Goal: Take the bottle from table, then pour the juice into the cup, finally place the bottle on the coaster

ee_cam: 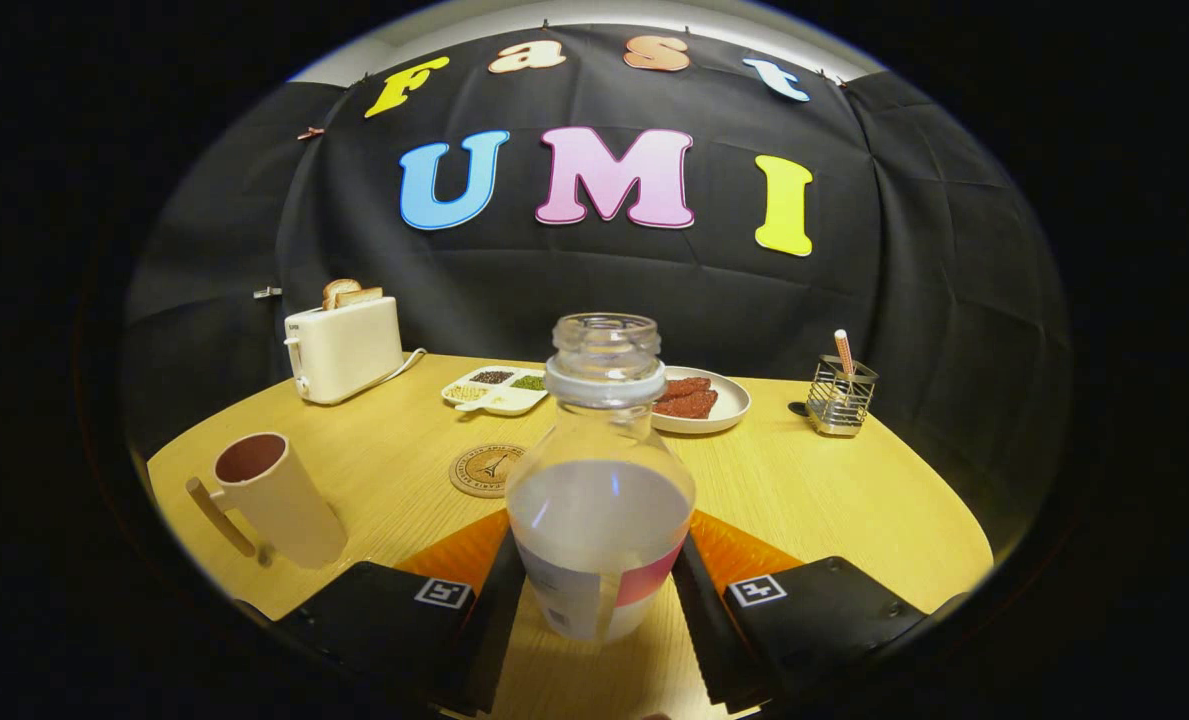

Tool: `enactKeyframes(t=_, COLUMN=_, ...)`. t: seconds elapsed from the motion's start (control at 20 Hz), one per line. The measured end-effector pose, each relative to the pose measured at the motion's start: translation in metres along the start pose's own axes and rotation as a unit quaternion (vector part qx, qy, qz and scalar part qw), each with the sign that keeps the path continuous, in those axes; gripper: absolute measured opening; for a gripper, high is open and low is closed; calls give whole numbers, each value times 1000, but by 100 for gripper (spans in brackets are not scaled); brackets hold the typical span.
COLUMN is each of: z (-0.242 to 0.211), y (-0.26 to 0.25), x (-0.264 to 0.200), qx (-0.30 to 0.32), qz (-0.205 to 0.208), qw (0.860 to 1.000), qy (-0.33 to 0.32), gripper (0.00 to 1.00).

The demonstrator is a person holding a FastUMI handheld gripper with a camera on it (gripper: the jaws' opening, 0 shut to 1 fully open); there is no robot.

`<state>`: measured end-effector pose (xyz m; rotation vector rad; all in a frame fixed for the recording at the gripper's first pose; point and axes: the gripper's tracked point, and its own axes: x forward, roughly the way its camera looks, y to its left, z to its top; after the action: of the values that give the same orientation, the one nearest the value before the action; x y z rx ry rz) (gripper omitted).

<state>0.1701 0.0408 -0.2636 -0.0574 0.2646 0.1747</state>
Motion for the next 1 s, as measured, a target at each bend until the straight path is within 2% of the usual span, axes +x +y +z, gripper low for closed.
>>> enactKeyframes(t=0.2, z=11, y=3, x=-6, qx=-53, qz=8, qw=998, qy=12, gripper=71)
enactKeyframes(t=0.4, z=37, y=19, x=-7, qx=-97, qz=28, qw=995, qy=6, gripper=70)
enactKeyframes(t=0.65, z=72, y=41, x=-11, qx=-152, qz=34, qw=988, qy=3, gripper=71)
enactKeyframes(t=0.8, z=83, y=53, x=-15, qx=-206, qz=27, qw=978, qy=10, gripper=70)
enactKeyframes(t=1.0, z=87, y=61, x=-25, qx=-287, qz=-2, qw=958, qy=23, gripper=70)
